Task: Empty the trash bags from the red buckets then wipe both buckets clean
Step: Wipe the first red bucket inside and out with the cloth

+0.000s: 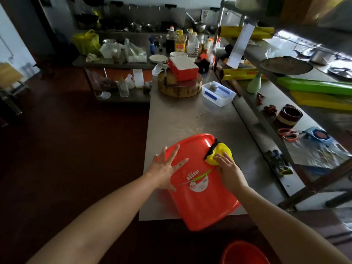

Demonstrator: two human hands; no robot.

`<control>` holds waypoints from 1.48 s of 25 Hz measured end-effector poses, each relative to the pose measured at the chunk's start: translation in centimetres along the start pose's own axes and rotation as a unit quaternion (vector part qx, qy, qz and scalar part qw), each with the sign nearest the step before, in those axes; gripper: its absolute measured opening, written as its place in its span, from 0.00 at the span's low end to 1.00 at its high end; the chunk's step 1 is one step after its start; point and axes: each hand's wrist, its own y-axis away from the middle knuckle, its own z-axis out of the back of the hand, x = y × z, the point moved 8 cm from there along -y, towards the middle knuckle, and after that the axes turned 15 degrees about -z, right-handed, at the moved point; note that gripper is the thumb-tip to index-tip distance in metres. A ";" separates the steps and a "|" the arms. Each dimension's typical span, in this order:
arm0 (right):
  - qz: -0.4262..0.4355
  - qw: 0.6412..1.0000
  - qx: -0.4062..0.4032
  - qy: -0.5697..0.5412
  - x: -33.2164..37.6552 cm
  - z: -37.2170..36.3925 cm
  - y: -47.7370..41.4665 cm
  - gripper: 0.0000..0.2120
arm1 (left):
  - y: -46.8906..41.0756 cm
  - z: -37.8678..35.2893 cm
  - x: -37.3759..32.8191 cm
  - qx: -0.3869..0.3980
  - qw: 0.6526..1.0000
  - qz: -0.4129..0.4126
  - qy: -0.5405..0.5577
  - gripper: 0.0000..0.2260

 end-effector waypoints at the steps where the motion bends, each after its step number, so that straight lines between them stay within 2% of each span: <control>1: 0.001 1.000 -0.016 -0.007 0.0 0.3 0.4 0.18 | -0.2 0.1 0.0 -0.013 1.000 -0.005 0.004 0.58; 6: -0.001 0.996 -0.085 -0.027 -0.6 1.5 2.8 0.19 | -2.3 2.4 1.1 -0.041 0.996 -0.073 0.020 0.45; 10: -0.009 0.992 -0.117 -0.044 -0.6 2.0 3.6 0.19 | -4.5 6.0 1.5 -0.104 0.984 -0.120 0.082 0.32; 14: -0.010 0.999 -0.044 0.030 0.8 -1.0 3.7 0.21 | -5.6 7.4 3.9 -0.118 0.987 -0.068 0.080 0.36; 16: -0.016 0.997 -0.037 0.070 1.4 -1.8 3.4 0.21 | -6.0 6.9 5.5 -0.108 0.993 -0.024 0.040 0.33; 19: -0.028 0.994 -0.031 0.103 1.1 -2.1 3.0 0.23 | -5.9 5.4 7.6 -0.089 0.992 0.068 0.051 0.27; 23: -0.076 0.992 -0.014 0.101 -0.5 -1.8 2.7 0.24 | -5.3 3.3 5.1 -0.107 0.991 0.025 0.070 0.23; 26: -0.089 0.992 -0.024 0.091 -0.1 -1.1 2.6 0.23 | -4.0 1.6 4.9 -0.097 0.975 0.042 0.195 0.27; 28: -0.062 0.990 -0.056 0.115 1.7 -0.9 2.8 0.21 | -3.3 1.1 5.2 -0.073 0.968 0.045 0.236 0.33; 30: -0.012 0.987 -0.072 0.143 4.7 -1.9 2.7 0.19 | -3.6 1.6 5.2 -0.086 0.965 0.031 0.246 0.33; 34: 0.010 0.981 0.008 0.194 8.2 -5.8 0.9 0.24 | -5.1 2.7 5.0 -0.124 0.963 0.014 0.237 0.32; 37: 0.055 0.975 0.023 0.214 7.8 -6.5 -0.6 0.30 | -5.4 1.8 5.2 -0.146 0.948 0.019 0.281 0.32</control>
